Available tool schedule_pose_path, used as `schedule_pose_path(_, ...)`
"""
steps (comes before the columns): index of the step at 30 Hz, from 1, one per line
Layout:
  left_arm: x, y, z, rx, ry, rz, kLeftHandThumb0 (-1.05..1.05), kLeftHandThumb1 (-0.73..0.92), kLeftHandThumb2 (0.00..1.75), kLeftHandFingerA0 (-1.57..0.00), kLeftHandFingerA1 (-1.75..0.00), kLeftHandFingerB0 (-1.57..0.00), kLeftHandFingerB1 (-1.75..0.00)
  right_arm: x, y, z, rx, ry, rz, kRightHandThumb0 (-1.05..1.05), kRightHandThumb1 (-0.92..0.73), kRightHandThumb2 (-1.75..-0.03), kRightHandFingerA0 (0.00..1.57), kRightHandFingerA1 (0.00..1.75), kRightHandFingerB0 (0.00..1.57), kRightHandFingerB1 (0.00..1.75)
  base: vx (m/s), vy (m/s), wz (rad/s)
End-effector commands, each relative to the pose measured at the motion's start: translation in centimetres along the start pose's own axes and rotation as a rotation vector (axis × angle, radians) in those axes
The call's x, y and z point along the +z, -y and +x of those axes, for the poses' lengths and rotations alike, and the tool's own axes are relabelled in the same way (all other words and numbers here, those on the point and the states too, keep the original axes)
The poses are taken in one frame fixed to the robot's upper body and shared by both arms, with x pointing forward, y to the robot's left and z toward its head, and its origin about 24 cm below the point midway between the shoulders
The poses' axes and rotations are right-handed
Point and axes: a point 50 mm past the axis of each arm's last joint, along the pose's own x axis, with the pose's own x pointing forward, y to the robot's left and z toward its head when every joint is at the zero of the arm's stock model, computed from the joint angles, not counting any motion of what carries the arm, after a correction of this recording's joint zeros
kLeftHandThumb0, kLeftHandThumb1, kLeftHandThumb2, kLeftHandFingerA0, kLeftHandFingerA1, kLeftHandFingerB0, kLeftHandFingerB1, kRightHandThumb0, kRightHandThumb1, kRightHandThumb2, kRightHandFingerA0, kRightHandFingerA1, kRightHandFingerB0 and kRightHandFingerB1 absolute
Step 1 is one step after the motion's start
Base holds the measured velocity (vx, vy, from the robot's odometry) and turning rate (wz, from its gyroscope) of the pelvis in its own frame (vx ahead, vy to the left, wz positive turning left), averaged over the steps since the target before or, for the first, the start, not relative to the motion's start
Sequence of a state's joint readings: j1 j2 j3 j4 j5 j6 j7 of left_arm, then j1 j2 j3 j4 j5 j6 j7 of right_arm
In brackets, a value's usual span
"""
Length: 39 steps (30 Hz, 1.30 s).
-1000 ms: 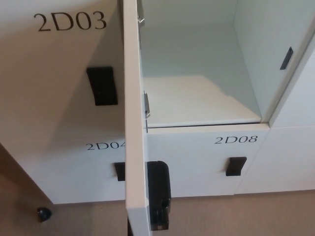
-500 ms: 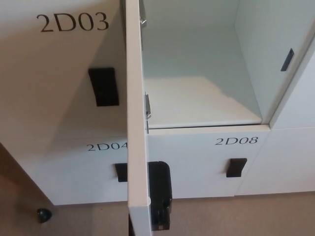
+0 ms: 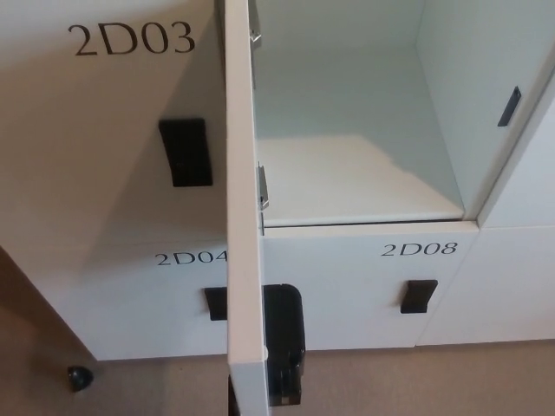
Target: The robot walks towards an open cabinet and lifts its left hand to push the door towards the right to close it.
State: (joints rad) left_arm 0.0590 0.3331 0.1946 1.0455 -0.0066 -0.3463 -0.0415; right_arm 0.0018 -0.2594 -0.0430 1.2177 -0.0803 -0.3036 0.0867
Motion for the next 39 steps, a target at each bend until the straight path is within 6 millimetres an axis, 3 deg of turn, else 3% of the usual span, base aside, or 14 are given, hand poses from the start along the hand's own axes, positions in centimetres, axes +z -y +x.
schedule_pose_path(1,7.4,4.3,2.1,0.04,0.208,-0.082,-0.2,0.66,0.6,-0.6,-0.41,-0.5,-0.38,-0.1,0.5,-0.1,0.002,-0.014,-0.028,-0.41,-0.63,-0.6,0.69,0.48,0.57,0.43,0.0,0.0,0.0)
schedule_pose_path(5,21.0,18.4,-1.5,-0.271,0.594,0.017,-0.17,0.65,0.59,-0.59,-0.44,-0.47,-0.4,0.3,0.2,0.2,0.002,-0.006,-0.025,-0.39,-0.63,-0.59,0.71,0.48,0.57,0.41,0.0,0.0,0.0)
schedule_pose_path(7,23.5,22.1,-3.9,-0.368,0.657,0.026,-0.17,0.65,0.59,-0.59,-0.44,-0.47,-0.4,0.3,0.3,0.1,-0.002,-0.006,-0.021,-0.39,-0.63,-0.59,0.71,0.48,0.57,0.41,0.0,0.0,0.0)
schedule_pose_path(8,25.8,27.1,-7.2,-0.501,0.691,0.017,-0.16,0.63,0.59,-0.64,-0.47,-0.56,-0.44,0.2,0.5,0.0,-0.007,0.003,-0.016,-0.41,-0.64,-0.59,0.7,0.48,0.59,0.42,0.0,0.0,0.0)
schedule_pose_path(9,25.8,27.1,-7.2,-0.501,0.691,0.017,-0.16,0.63,0.59,-0.64,-0.47,-0.56,-0.44,0.2,0.5,0.0,-0.007,0.003,-0.016,-0.41,-0.64,-0.59,0.7,0.48,0.59,0.42,0.0,0.0,0.0)
schedule_pose_path(12,29.6,38.0,-21.3,-0.931,0.828,0.096,-0.13,0.64,0.58,-0.62,-0.48,-0.52,-0.43,0.1,1.2,-0.4,-0.01,0.045,-0.066,-0.46,-0.7,-0.62,0.69,0.51,0.58,0.42,0.0,0.0,0.0)
schedule_pose_path(13,29.9,39.8,-26.7,-1.085,0.897,0.129,0.41,0.92,1.13,0.0,-0.55,-0.02,-0.44,0.3,1.3,-0.4,-0.013,0.058,-0.078,-0.46,-0.7,-0.62,0.69,0.51,0.58,0.42,0.0,0.0,0.0)
schedule_pose_path(16,30.0,40.7,-31.5,-1.216,0.966,0.155,0.41,0.92,1.13,0.0,-0.55,-0.02,-0.44,0.5,1.3,-0.4,-0.018,0.069,-0.08,-0.46,-0.7,-0.62,0.69,0.51,0.58,0.42,0.0,0.0,0.14)
schedule_pose_path(17,29.6,41.1,-34.4,-1.302,1.028,0.188,0.65,0.92,1.37,0.0,-0.02,0.0,0.0,0.6,1.4,-0.4,-0.024,0.074,-0.076,-0.46,-0.7,-0.62,0.69,0.51,0.58,0.42,0.0,0.0,0.23)
schedule_pose_path(18,29.3,41.3,-36.0,-1.35,1.067,0.212,0.65,0.92,1.37,0.0,-0.02,0.0,0.0,0.7,1.5,-0.3,-0.028,0.077,-0.074,-0.46,-0.7,-0.62,0.69,0.51,0.58,0.42,0.0,0.0,-0.1)
schedule_pose_path(19,28.7,41.2,-38.9,-1.455,1.134,0.232,-0.09,0.67,0.58,-0.63,-0.56,-0.53,-0.48,1.0,1.6,-0.3,-0.046,0.089,-0.048,-0.39,-0.65,-0.59,0.7,0.49,0.55,0.4,0.0,0.0,0.0)
schedule_pose_path(21,27.9,40.8,-41.7,-1.563,1.196,0.25,-0.09,0.67,0.58,-0.63,-0.56,-0.53,-0.48,1.3,1.9,-0.3,-0.068,0.103,-0.016,-0.39,-0.65,-0.59,0.7,0.49,0.55,0.4,0.0,0.0,0.0)
schedule_pose_path(32,26.8,39.5,-43.4,-1.728,1.178,0.25,-0.05,0.69,0.59,-0.56,-0.58,-0.47,-0.48,1.8,2.6,-0.1,-0.065,0.096,-0.012,-0.4,-0.66,-0.6,0.68,0.46,0.56,0.41,0.0,0.0,0.0)
schedule_pose_path(39,28.4,39.7,-40.9,-1.603,1.224,0.272,-0.1,0.62,0.57,-0.7,-0.57,-0.57,-0.48,2.3,2.4,0.2,-0.088,0.102,0.083,-0.36,-0.59,-0.58,0.72,0.54,0.61,0.46,0.0,0.0,0.0)
